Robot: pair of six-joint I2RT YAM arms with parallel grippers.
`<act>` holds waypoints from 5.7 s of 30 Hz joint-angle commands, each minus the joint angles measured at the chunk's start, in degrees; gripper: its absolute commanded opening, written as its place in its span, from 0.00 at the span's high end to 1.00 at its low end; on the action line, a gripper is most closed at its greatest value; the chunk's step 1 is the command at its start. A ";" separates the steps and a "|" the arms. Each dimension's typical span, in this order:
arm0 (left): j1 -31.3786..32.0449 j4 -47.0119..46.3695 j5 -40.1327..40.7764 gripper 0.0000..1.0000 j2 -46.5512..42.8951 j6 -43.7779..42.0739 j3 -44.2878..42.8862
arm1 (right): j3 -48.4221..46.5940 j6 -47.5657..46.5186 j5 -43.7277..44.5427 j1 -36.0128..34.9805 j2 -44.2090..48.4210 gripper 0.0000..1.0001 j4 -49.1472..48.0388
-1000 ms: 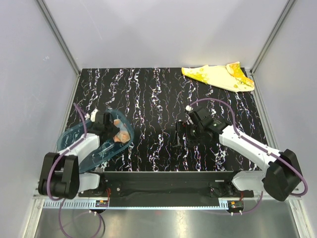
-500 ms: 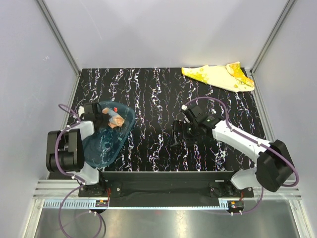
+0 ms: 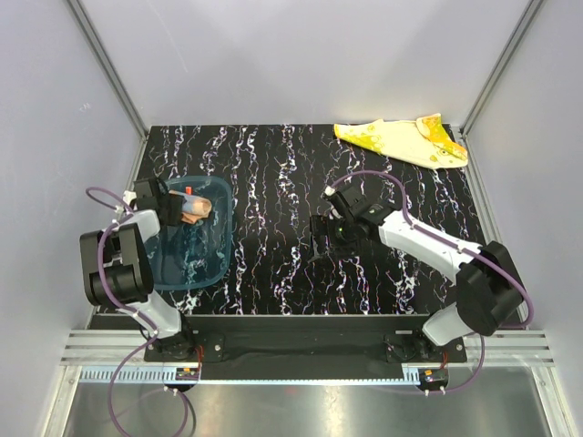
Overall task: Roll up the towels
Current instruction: Place the rolled towel into the container, then move the towel to the center of the board, then flatten the towel
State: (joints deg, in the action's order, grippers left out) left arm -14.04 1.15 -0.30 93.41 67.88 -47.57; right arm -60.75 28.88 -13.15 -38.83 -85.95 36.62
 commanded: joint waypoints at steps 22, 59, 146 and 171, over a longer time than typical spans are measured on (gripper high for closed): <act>5.69 5.79 3.46 0.01 -10.78 -0.20 0.64 | -2.26 -0.41 2.60 0.33 6.85 0.04 3.28; 29.95 34.54 -0.49 0.01 -39.61 -41.07 -1.30 | -82.75 -0.75 13.32 54.47 -61.16 0.11 20.94; 31.27 34.18 4.69 0.01 -44.10 -42.12 -0.59 | -4.89 9.88 22.71 2.18 -11.67 0.37 9.77; 31.27 34.54 5.39 0.01 -43.92 -42.65 -1.21 | -5.33 6.02 13.43 2.18 -18.29 1.00 1.79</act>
State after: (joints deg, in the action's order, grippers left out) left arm 16.99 37.45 3.86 49.67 26.46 -46.68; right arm -67.31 35.75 8.78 -36.40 -105.21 41.87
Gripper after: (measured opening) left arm 0.985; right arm 0.023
